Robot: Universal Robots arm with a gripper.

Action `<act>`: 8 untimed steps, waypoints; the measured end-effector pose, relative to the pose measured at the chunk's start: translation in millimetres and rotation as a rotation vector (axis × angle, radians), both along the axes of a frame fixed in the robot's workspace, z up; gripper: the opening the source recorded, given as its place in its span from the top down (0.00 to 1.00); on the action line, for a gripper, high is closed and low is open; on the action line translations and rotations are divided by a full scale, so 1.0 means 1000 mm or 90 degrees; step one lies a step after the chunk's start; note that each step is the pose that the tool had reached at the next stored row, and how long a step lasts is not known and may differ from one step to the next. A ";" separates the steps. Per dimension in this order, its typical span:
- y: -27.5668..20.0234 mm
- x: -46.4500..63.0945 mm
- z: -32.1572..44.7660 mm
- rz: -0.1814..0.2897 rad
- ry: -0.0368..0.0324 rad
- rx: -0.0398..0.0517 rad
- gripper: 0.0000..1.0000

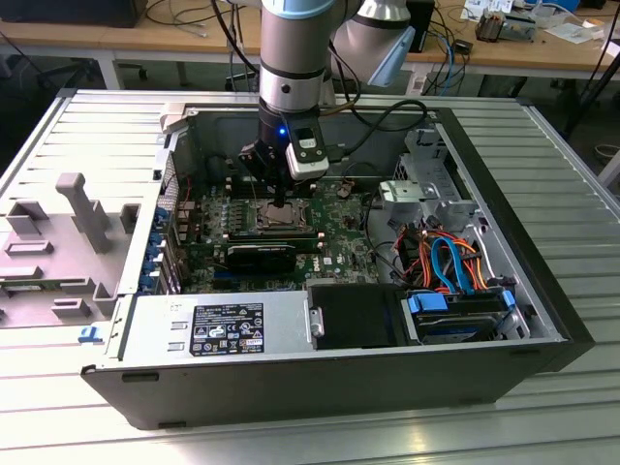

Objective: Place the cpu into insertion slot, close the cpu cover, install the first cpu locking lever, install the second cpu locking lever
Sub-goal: 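Install the first cpu locking lever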

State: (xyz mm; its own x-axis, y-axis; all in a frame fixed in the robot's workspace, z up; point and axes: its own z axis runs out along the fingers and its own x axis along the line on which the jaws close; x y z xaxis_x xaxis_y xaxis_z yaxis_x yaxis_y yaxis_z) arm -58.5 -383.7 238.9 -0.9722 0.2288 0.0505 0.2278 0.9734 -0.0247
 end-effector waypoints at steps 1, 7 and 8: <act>0.0000 0.000 0.0000 0.001 0.0000 0.0000 0.89; 0.0000 0.000 0.0000 0.006 0.0000 0.0000 0.89; 0.0000 0.000 0.0000 0.007 0.0000 0.0000 0.89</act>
